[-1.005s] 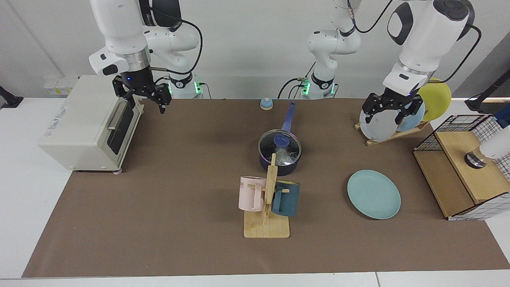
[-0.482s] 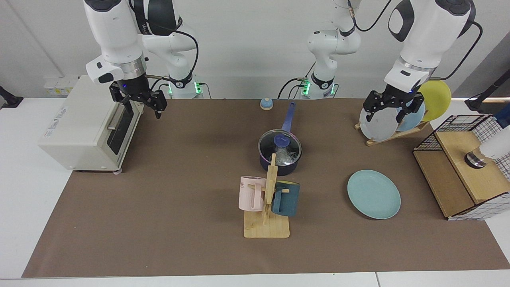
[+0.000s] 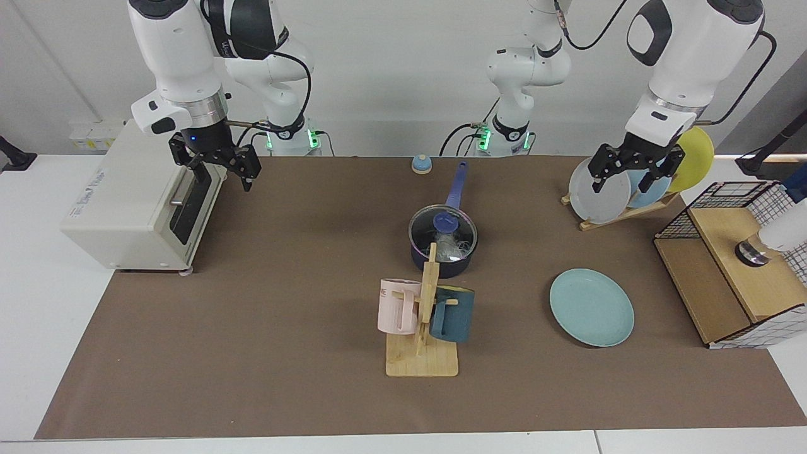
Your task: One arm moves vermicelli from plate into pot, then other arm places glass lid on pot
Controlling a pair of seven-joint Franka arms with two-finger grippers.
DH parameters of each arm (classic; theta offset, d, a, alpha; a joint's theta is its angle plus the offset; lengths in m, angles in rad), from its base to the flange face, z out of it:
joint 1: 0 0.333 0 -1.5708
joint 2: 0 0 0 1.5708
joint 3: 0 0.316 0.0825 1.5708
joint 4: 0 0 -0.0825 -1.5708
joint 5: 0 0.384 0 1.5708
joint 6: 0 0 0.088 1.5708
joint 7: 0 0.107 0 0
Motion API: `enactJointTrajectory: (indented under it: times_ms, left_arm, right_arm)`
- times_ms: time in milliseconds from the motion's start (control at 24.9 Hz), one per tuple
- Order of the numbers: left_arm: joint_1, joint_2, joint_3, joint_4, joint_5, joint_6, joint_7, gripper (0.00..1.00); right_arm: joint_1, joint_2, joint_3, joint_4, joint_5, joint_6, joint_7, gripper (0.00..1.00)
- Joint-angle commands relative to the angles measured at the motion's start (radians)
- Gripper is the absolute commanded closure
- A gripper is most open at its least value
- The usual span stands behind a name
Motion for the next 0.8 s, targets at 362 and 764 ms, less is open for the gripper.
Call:
enactJointTrajectory:
  times_ms: [362, 764]
  left_arm:
    - [-0.003, -0.014, -0.002, -0.002, -0.011, -0.007, 0.03, 0.0]
    - [-0.004, -0.019, -0.003, -0.005, -0.018, -0.015, 0.076, 0.0]
  right_arm:
    - [-0.025, 0.024, 0.012, 0.03, 0.014, 0.023, -0.041, 0.01]
    - [-0.048, 0.027, 0.008, 0.033, 0.013, 0.018, -0.041, 0.01]
